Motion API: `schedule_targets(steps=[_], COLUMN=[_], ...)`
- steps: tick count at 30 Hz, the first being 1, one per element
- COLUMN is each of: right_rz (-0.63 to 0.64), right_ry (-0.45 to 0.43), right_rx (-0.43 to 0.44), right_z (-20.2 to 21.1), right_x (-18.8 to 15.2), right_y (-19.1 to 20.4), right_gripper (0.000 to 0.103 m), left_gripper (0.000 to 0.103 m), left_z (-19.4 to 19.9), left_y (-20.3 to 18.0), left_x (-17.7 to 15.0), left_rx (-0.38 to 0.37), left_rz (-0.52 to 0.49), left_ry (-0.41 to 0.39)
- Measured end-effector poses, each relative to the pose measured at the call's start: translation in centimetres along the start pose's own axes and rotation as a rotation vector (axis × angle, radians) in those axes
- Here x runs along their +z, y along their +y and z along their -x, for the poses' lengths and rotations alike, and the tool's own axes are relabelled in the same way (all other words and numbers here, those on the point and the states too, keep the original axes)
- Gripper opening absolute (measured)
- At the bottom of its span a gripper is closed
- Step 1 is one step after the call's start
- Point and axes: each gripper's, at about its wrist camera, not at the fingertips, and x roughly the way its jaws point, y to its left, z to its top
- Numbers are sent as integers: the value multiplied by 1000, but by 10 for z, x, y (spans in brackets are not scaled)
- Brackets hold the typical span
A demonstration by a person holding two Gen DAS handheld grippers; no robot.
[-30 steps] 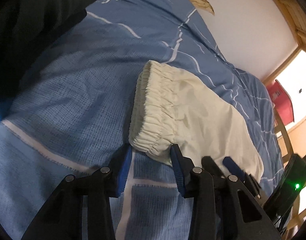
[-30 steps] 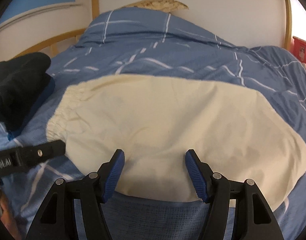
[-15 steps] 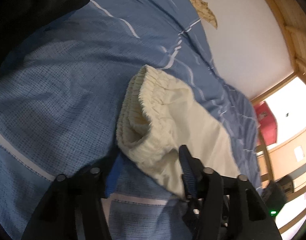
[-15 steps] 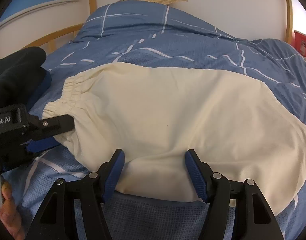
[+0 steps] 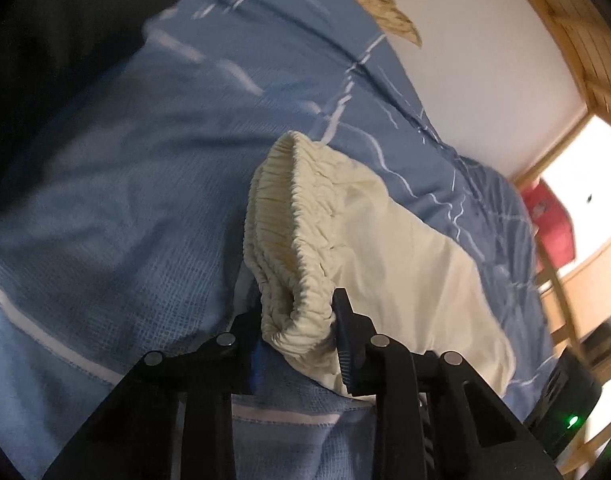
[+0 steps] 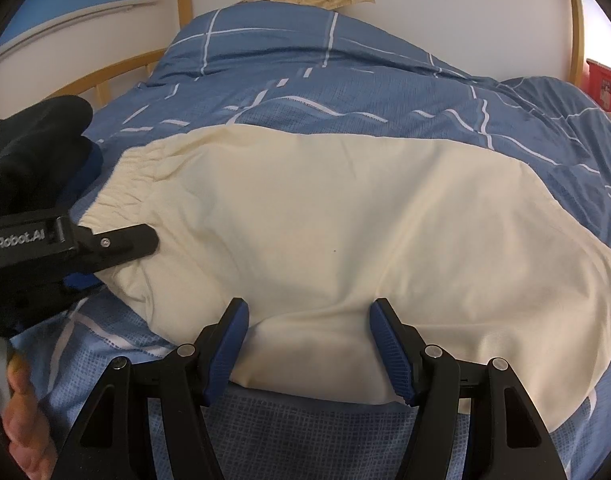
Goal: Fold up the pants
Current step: 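Grasp the elastic waistband with the left gripper and lift it, then fold the waistband over toward the leg openings with the left gripper and release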
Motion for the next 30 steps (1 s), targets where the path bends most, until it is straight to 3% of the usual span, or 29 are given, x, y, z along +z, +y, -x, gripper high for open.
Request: schedule_targets(steps=[5,12,21,30], right_rz=[-57,-100,-174,-326], right_ry=[-75,-128,-138,-114], right_rx=[19,-28,-141,-221], right_z=[21,52,89,90], right_x=[6,18,41,27], right_y=[-9,-27,-102,-203], right_gripper=[64,64,64,64], left_gripper=[28,26,25,24], left_z=[28,39,17,-48], left_y=[-42,-116,-214,-304], left_x=[-1,6,15,-27], left_rx=[99,179,146,45], left_rz=[-192,-484,-705,-829], left_ry=[-106,-112,2,123])
